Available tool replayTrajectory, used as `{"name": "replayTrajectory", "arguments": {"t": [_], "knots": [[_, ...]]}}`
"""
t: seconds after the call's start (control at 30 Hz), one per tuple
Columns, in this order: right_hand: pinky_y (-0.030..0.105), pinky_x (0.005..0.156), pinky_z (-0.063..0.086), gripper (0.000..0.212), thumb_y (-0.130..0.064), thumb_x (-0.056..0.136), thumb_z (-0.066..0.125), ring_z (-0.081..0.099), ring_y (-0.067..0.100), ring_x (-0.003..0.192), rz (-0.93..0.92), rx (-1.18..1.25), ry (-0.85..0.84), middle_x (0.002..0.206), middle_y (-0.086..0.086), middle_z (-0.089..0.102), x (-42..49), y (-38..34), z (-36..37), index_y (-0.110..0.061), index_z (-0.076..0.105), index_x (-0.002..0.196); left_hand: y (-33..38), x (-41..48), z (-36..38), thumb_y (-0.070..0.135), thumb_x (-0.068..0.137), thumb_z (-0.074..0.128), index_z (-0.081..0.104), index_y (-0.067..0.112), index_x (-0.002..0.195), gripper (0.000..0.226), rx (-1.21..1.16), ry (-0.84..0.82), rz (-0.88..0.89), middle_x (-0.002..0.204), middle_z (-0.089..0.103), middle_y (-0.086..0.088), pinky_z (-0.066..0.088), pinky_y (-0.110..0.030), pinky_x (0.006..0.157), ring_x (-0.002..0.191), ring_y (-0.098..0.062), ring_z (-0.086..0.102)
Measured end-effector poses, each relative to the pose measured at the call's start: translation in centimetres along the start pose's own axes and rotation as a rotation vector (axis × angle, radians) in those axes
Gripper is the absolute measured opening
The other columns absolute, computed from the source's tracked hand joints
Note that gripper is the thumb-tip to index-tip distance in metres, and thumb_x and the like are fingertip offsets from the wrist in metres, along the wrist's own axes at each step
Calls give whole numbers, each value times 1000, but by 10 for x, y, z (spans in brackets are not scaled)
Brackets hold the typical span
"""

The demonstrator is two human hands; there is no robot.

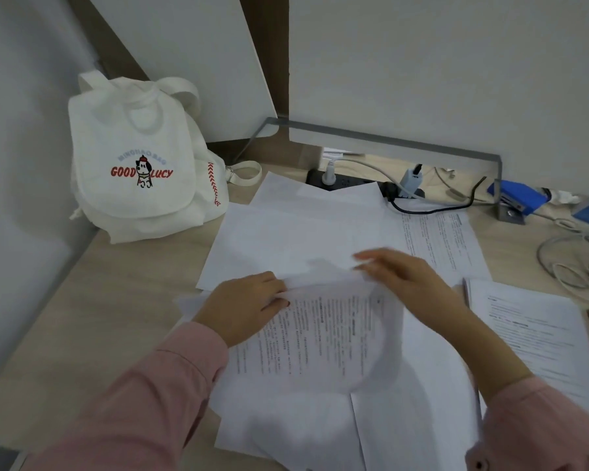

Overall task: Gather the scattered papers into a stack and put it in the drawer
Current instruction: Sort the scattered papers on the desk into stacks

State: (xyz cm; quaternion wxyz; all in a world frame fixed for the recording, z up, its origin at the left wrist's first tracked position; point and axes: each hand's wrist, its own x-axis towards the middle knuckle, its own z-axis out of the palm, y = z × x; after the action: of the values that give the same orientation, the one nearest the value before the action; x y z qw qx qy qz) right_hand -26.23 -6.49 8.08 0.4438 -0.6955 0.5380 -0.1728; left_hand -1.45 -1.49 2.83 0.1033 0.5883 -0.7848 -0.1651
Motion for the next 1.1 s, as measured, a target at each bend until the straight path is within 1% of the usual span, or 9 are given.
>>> {"name": "replayTrajectory", "arguments": {"t": [0.07, 0.13, 0.27, 0.47, 0.73, 0.83, 0.9, 0.97, 1.1], "knots": [[19, 85, 45, 26, -18, 95, 45, 61, 7, 95, 161, 281, 242, 104, -6, 67, 0, 23, -2, -24, 55, 118, -6, -5, 2, 45, 92, 33, 55, 20, 111, 38, -56, -16, -126, 106, 60, 4, 41, -26, 65, 94, -18, 62], [25, 79, 44, 32, -17, 93, 49, 59, 20, 94, 369, 227, 374, 109, 8, 64, -6, 56, 7, -13, 50, 125, -14, -13, 1, 35, 94, 41, 50, 21, 117, 29, -95, -1, -262, 112, 61, 4, 47, -31, 75, 94, -21, 63], [34, 98, 38, 61, -21, 83, 65, 48, 31, 121, 552, -110, 140, 136, 18, 45, -30, 98, 51, -8, 38, 137, -29, -26, 8, 27, 93, 47, 43, 20, 123, 31, -241, 83, -486, 106, 65, -3, 48, -33, 73, 85, -25, 63], [40, 110, 28, 93, -43, 80, 63, 20, 31, 140, 483, -382, 47, 153, 14, 14, -47, 102, 112, -11, 8, 147, -44, -40, 25, 26, 93, 47, 32, 27, 136, 46, -492, 174, -762, 122, 60, -4, 48, -43, 91, 103, -29, 60], [44, 108, 35, 73, -19, 92, 41, 8, 37, 143, 470, -763, -24, 154, 20, 3, -46, 98, 145, -13, -7, 147, -40, -54, 43, 21, 94, 45, 45, 13, 118, 25, -645, 150, -927, 102, 60, -6, 44, -34, 77, 89, -27, 59], [38, 93, 47, 51, -2, 90, 36, 32, 33, 133, 412, -710, 67, 145, 19, 29, -46, 103, 142, -10, 18, 138, -39, -56, 49, 20, 94, 43, 43, 13, 118, 25, -683, 148, -973, 102, 58, -5, 45, -36, 79, 88, -26, 57], [30, 73, 47, 33, 1, 90, 33, 56, 26, 102, 432, -502, 171, 116, 13, 54, -44, 99, 123, -6, 45, 121, -39, -57, 51, 19, 94, 42, 42, 12, 120, 26, -710, 151, -990, 102, 57, -5, 44, -36, 79, 87, -25, 56], [28, 56, 42, 29, -2, 93, 33, 56, 21, 67, 501, -294, 269, 83, 10, 60, -42, 89, 98, -2, 58, 107, -38, -57, 52, 18, 95, 41, 41, 11, 121, 27, -744, 159, -1006, 102, 56, -6, 41, -34, 77, 87, -24, 55], [24, 54, 41, 24, -7, 93, 40, 55, 20, 62, 495, 76, 454, 76, 5, 64, -43, 67, 57, -7, 63, 102, -36, -58, 54, 17, 95, 40, 40, 9, 124, 30, -769, 162, -1025, 104, 54, -6, 37, -33, 79, 91, -24, 51]]}}
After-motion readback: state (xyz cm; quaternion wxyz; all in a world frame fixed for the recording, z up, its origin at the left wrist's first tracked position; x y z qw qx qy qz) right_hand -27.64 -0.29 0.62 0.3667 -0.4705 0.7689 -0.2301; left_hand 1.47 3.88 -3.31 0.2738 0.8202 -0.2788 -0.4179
